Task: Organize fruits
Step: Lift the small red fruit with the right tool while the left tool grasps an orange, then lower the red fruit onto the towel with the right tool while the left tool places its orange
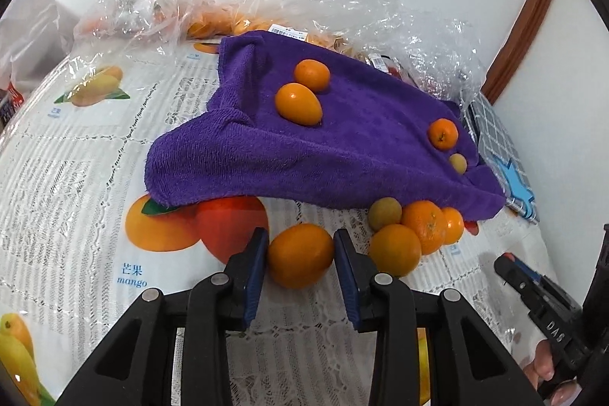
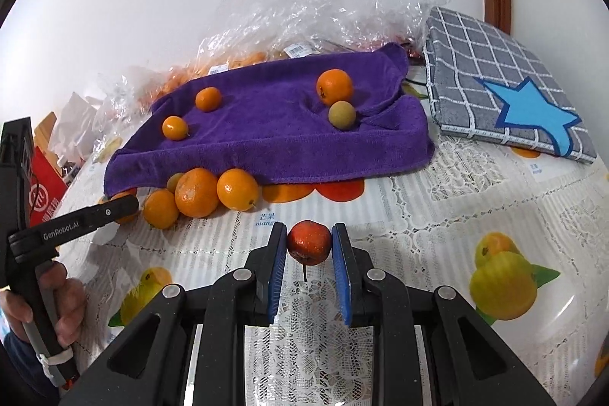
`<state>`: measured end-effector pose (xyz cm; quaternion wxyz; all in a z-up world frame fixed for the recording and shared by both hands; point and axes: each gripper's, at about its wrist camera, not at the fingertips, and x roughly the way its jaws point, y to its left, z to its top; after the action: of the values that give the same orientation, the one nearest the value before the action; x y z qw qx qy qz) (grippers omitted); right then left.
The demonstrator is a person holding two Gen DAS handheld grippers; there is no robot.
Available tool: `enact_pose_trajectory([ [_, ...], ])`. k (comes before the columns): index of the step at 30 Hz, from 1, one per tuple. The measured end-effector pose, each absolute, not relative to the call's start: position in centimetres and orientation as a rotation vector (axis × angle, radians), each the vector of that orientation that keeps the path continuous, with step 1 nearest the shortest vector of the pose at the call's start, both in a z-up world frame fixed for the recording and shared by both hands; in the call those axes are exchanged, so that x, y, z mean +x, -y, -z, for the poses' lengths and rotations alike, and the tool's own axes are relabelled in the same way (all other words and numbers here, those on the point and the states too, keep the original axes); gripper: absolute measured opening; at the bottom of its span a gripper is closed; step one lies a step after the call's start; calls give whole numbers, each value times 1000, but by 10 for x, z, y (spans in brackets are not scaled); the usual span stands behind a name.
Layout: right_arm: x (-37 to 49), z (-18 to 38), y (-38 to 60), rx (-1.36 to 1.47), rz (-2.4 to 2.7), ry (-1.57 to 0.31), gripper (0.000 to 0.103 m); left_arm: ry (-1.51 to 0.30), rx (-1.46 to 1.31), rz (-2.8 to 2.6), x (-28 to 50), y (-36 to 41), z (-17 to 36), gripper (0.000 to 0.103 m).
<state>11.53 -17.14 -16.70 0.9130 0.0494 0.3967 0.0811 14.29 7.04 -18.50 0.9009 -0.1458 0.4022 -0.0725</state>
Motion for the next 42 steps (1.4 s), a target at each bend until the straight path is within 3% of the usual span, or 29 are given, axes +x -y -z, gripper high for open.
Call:
enact_pose_trajectory([
  [16, 116, 166, 170, 74, -184, -821, 24, -813, -421, 206, 138, -82, 184, 33],
  [25, 114, 137, 173, 74, -193, -755, 24, -688, -381, 178, 130, -82, 144, 33],
  [34, 166, 89, 185, 16, -166, -639, 24, -563, -335, 110, 174, -74, 99, 33],
  [42, 211, 123, 195, 74, -208, -689, 24, -584, -357, 70, 199, -75, 126, 33],
])
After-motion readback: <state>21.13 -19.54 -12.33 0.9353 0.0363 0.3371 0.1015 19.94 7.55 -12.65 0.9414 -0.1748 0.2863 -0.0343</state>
